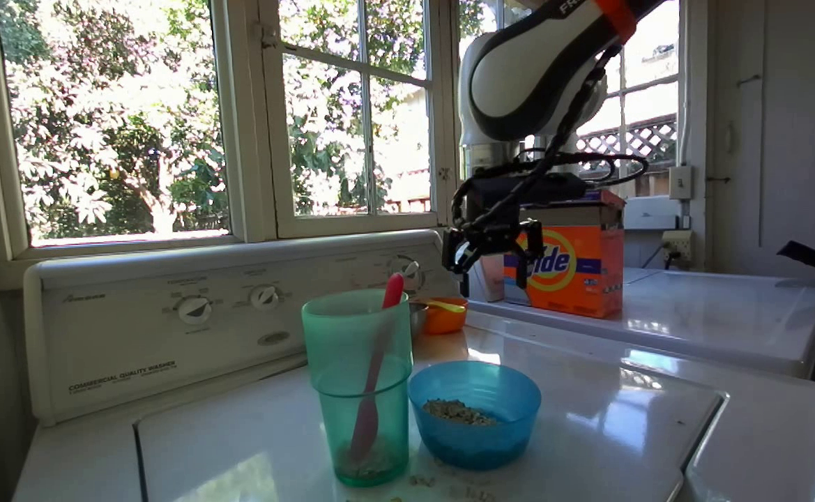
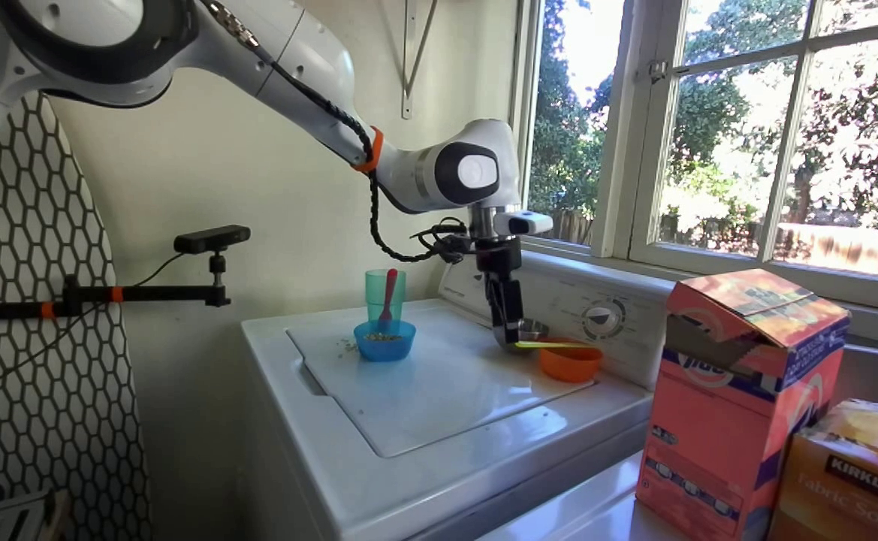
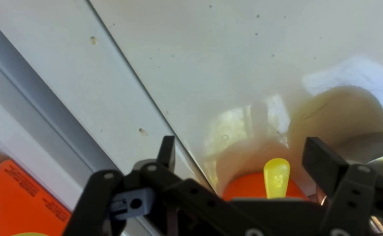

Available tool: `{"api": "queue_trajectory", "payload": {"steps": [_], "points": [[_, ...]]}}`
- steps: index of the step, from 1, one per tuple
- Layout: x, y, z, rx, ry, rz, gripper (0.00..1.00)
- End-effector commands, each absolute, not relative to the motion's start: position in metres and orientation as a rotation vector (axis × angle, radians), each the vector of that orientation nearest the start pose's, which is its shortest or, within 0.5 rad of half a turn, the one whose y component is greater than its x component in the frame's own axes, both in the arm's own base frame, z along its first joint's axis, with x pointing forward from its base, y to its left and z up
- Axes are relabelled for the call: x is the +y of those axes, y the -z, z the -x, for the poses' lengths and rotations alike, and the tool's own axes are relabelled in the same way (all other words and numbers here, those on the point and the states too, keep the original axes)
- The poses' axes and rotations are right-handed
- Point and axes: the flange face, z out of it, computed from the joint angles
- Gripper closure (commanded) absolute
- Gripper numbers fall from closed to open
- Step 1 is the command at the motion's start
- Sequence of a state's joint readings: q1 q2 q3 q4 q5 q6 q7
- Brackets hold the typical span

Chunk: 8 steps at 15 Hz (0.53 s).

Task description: Put the knife in the green cup, stack the bowls, and then move them to the next washing machine

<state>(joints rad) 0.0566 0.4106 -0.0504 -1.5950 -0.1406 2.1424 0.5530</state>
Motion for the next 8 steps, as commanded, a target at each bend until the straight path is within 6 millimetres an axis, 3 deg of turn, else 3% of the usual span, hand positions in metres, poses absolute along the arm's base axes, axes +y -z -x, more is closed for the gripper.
{"api": "queue_trajectory", "payload": {"steps": [1,3,6,8], "points": [[0.013,-0.404,-0.707,1.019,0.301,3.077,0.00],[0.012,-0.396,-0.715,1.101,0.329,3.056,0.00],[0.012,-0.383,-0.728,1.060,0.342,3.057,0.00],[0.011,-0.389,-0.718,1.042,0.317,3.064,0.00]]}}
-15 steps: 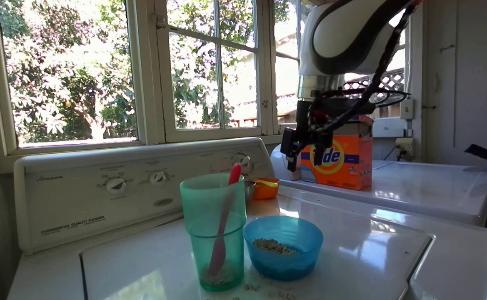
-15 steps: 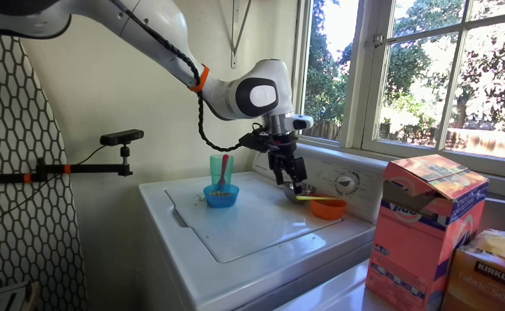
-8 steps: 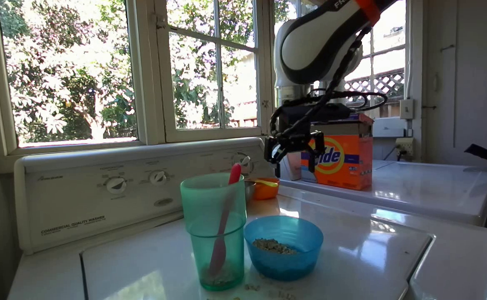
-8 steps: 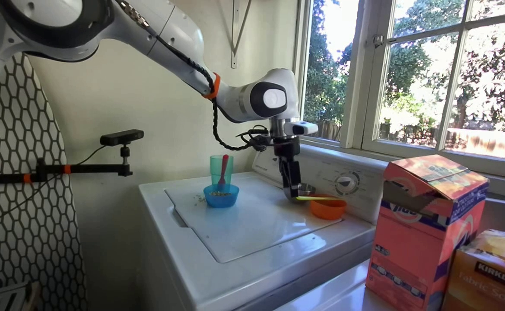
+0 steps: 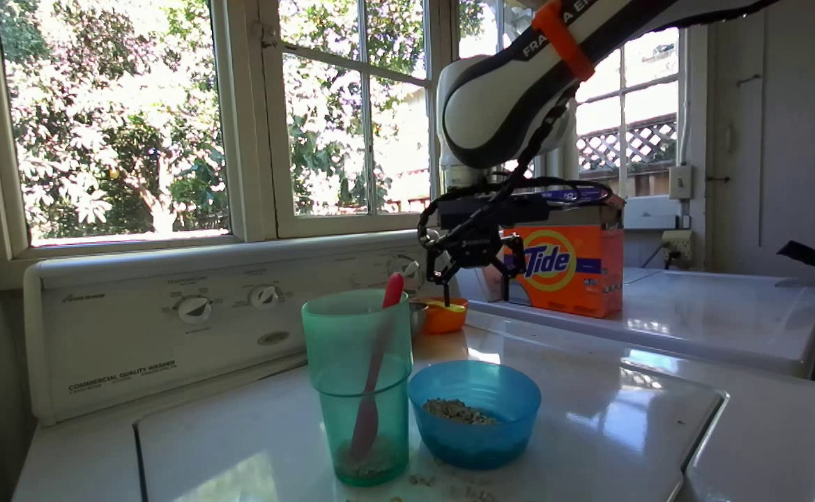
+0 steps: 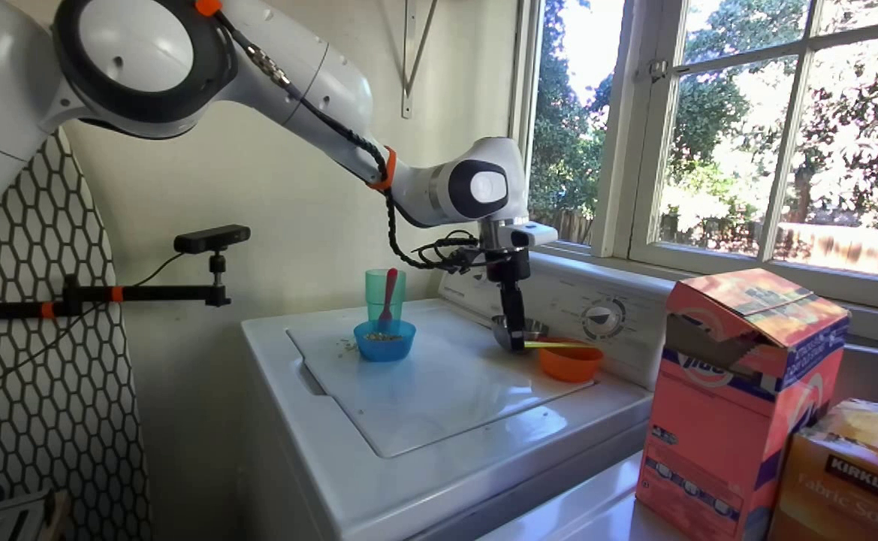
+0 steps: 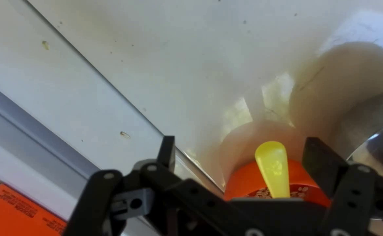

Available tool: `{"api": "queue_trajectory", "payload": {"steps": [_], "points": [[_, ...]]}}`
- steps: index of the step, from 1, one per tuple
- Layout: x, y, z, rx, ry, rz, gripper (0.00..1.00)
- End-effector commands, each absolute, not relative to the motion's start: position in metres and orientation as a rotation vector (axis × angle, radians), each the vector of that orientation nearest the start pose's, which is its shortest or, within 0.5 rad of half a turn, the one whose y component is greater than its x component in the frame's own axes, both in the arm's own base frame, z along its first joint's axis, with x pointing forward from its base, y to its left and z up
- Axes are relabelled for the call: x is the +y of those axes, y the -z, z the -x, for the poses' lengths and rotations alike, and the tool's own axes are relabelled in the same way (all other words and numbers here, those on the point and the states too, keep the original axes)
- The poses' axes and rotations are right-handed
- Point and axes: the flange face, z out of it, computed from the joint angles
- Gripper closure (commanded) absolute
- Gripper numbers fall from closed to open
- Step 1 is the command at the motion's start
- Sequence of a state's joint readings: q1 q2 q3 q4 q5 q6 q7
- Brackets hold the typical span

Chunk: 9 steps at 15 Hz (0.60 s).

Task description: Put the knife in the green cup, stack the bowls, and then move them to the next washing machine

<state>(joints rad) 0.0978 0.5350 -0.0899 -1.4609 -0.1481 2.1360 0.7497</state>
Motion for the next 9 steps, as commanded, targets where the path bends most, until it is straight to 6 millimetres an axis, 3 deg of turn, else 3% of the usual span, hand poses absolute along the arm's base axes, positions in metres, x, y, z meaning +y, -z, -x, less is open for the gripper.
{"api": "queue_trajectory", "payload": {"steps": [1,9], "points": [[0.011,-0.387,-0.721,1.038,0.319,3.066,0.00],[0.015,-0.383,-0.739,0.862,0.487,3.039,0.00]]}}
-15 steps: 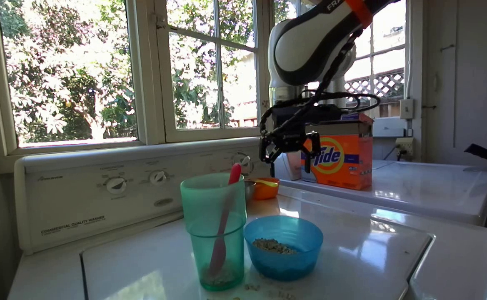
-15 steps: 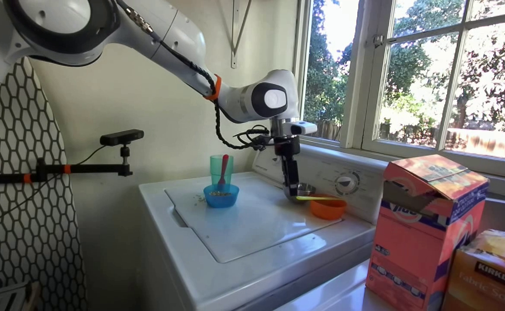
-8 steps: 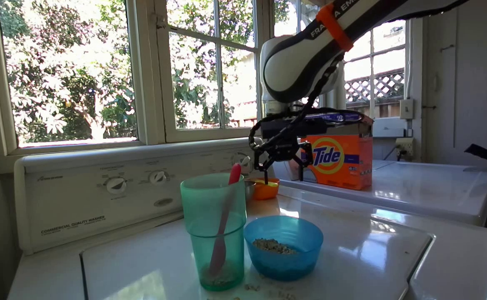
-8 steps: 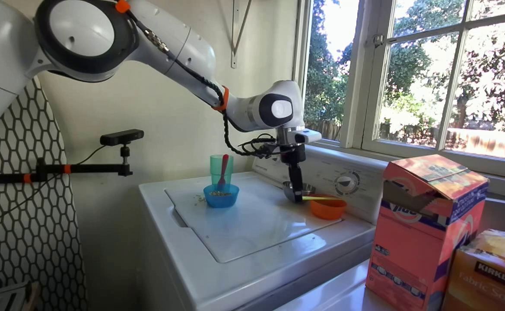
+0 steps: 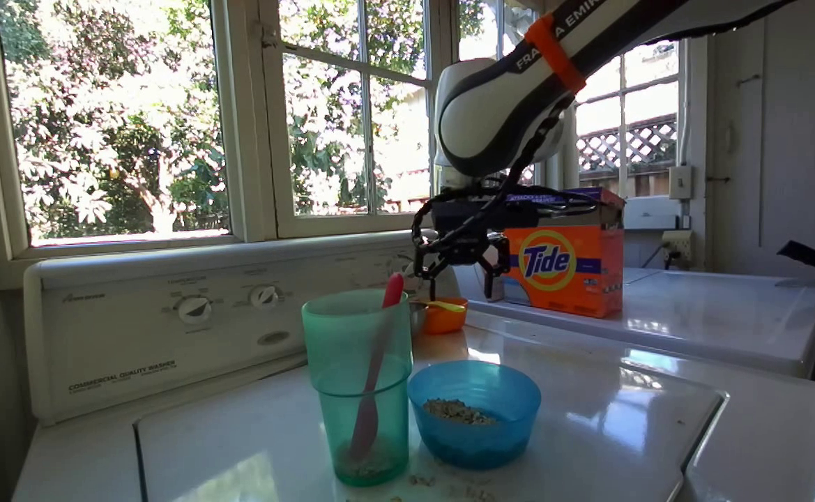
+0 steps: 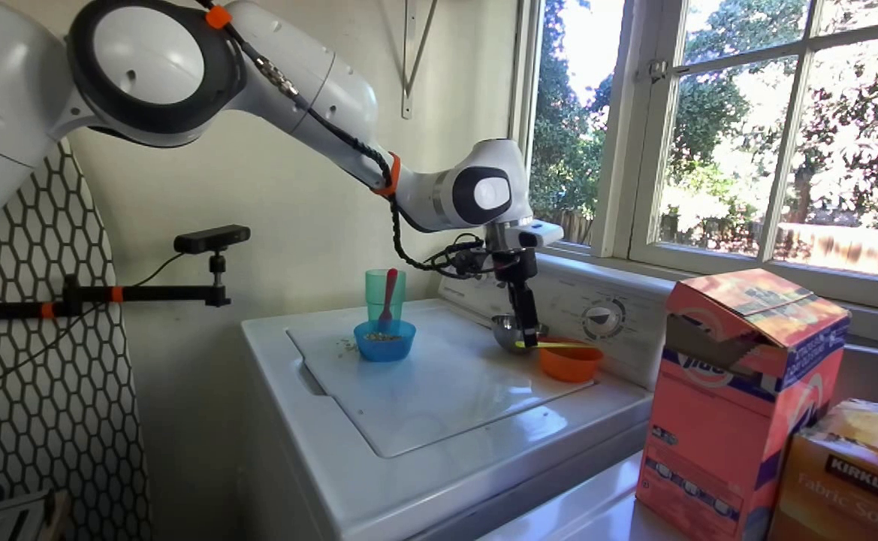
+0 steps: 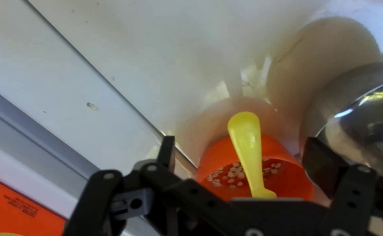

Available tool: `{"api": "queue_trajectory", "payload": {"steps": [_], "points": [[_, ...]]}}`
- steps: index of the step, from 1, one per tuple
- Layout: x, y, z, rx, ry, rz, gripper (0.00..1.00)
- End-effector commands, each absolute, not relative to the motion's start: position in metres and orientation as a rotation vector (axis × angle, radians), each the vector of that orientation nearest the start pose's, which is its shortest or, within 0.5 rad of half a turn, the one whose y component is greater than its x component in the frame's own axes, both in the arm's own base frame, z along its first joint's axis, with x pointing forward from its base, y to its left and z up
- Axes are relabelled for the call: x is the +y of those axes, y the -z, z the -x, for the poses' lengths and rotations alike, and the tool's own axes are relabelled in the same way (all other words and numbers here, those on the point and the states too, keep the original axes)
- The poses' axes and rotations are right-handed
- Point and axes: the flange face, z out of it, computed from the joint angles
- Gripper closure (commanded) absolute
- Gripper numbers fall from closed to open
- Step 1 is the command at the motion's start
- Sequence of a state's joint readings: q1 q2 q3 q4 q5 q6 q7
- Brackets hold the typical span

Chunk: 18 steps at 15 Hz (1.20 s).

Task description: Put the knife in the green cup, stack the bowls, and then move them to the next washing machine

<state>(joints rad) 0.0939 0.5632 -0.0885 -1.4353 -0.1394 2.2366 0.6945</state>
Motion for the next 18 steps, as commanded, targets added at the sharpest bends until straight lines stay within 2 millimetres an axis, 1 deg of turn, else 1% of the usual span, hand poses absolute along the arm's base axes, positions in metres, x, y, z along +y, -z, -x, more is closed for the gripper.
{"api": "queue_trajectory", "payload": {"steps": [1,4,8,11,15,18], "points": [[0.014,-0.383,-0.739,0.840,0.489,3.040,0.00],[0.008,-0.380,-0.739,0.794,0.475,3.036,0.00],[-0.006,-0.382,-0.740,0.786,0.458,2.992,0.00],[-0.014,-0.378,-0.740,0.782,0.425,2.996,0.00],[-0.012,-0.373,-0.740,0.772,0.410,3.015,0.00],[-0.006,-0.369,-0.740,0.756,0.401,3.021,0.02]]}}
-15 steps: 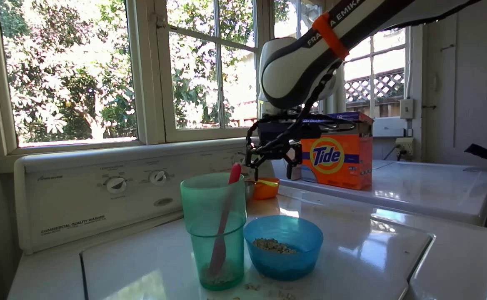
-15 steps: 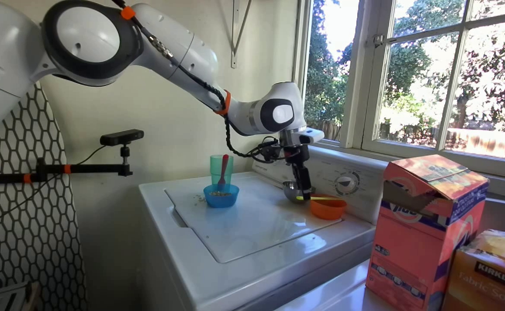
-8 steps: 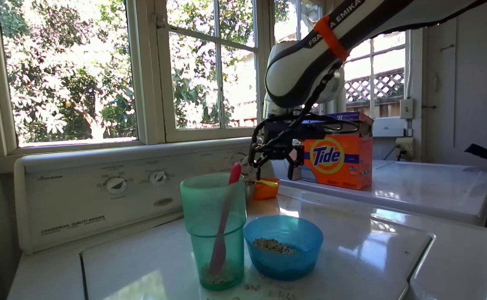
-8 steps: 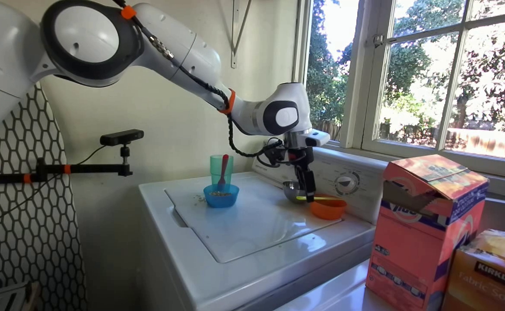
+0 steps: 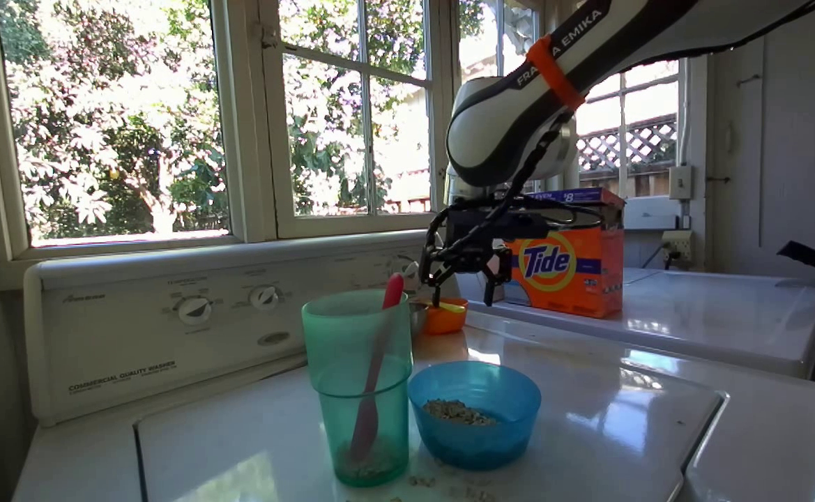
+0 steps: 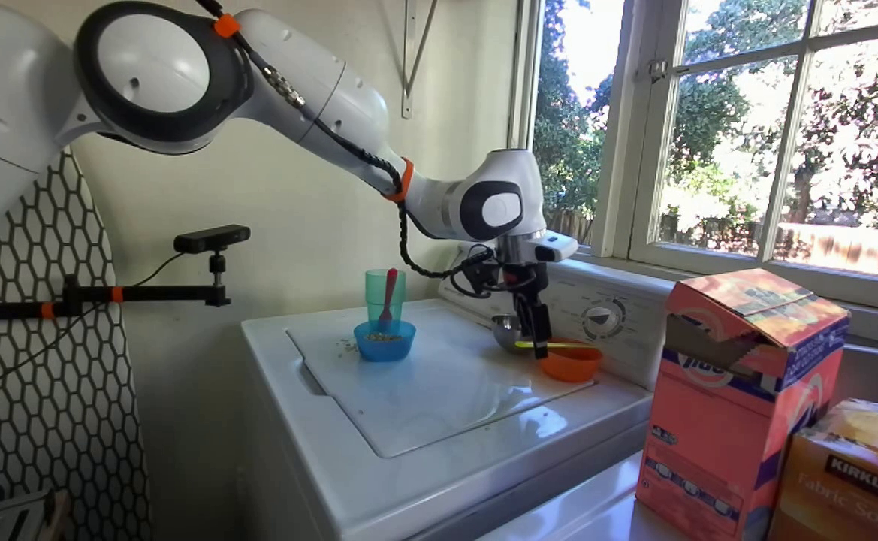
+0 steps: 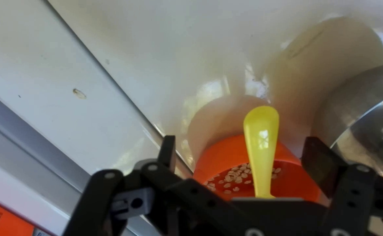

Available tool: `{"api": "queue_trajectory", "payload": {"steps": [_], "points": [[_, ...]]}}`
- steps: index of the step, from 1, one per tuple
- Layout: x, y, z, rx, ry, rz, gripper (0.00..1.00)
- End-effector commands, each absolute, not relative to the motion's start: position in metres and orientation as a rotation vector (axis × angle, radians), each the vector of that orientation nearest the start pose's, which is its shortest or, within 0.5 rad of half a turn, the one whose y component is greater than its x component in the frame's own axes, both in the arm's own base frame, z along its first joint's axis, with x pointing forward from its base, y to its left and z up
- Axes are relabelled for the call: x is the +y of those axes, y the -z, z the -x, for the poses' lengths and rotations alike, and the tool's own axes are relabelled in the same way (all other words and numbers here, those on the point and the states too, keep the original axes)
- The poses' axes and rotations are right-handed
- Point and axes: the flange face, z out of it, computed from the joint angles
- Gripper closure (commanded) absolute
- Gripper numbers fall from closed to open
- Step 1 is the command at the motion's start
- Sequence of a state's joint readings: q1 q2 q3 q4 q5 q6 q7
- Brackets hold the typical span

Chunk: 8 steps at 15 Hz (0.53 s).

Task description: Put the knife in the green cup, stack the bowls, and then move them to the next washing machine

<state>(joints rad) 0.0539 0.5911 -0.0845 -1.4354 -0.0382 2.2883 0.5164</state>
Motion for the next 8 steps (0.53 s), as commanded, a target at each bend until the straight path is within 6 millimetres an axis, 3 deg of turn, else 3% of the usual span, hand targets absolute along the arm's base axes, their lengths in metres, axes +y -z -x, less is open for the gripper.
{"api": "queue_trajectory", "payload": {"steps": [1,5,6,8], "points": [[-0.0043,-0.3661,-0.7401,0.753,0.397,3.025,0.04],[0.0001,-0.3614,-0.7422,0.779,0.406,3.015,0.16],[0.0012,-0.3611,-0.7427,0.782,0.411,3.013,0.36],[0.0027,-0.3612,-0.7432,0.786,0.416,3.013,0.42]]}}
